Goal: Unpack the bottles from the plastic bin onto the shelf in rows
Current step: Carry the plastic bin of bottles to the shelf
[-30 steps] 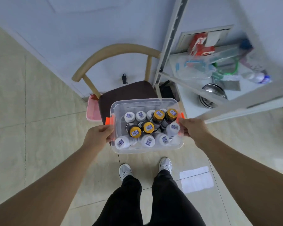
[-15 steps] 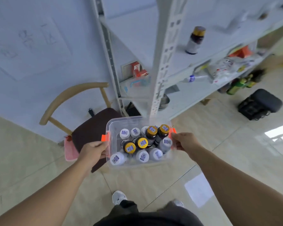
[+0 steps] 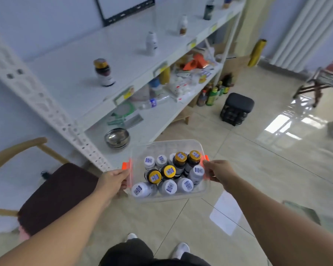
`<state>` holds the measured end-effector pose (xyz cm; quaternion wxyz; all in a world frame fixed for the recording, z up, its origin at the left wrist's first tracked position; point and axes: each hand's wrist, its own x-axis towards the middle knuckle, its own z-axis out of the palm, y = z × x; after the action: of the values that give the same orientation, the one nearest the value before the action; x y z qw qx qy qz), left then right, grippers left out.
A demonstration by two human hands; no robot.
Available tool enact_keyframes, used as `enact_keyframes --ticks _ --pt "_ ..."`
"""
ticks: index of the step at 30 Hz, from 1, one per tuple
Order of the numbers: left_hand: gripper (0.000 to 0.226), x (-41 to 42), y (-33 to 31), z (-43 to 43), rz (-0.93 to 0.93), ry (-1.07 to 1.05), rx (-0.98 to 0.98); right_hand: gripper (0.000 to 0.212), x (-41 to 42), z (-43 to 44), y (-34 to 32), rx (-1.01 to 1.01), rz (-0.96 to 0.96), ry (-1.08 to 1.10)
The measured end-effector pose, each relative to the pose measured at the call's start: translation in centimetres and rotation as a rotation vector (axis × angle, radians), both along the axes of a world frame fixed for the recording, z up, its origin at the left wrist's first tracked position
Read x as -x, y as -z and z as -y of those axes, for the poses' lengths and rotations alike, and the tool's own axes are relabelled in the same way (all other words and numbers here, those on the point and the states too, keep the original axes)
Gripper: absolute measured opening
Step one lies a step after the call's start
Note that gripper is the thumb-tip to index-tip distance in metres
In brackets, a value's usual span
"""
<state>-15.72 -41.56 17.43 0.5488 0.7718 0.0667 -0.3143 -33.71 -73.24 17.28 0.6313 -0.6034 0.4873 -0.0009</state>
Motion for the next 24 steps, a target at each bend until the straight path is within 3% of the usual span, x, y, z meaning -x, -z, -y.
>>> enact_keyframes --ticks 10,17,24 --pt "0.021 -3.0 -0.1 21.5 0.017 0.331 0.016 0.032 6.0 14.8 -0.2 0.033 0.003 0.308" --pt "0.025 -7.7 -0.9 38.4 0.035 0.495 0.048 0.031 4.4 26.7 -1.1 0.081 -0.084 0.438" --pt "0.025 -13.9 -2.2 54.4 0.079 0.645 0.068 0.044 1.8 36.6 -2.6 0.094 0.030 0.596"
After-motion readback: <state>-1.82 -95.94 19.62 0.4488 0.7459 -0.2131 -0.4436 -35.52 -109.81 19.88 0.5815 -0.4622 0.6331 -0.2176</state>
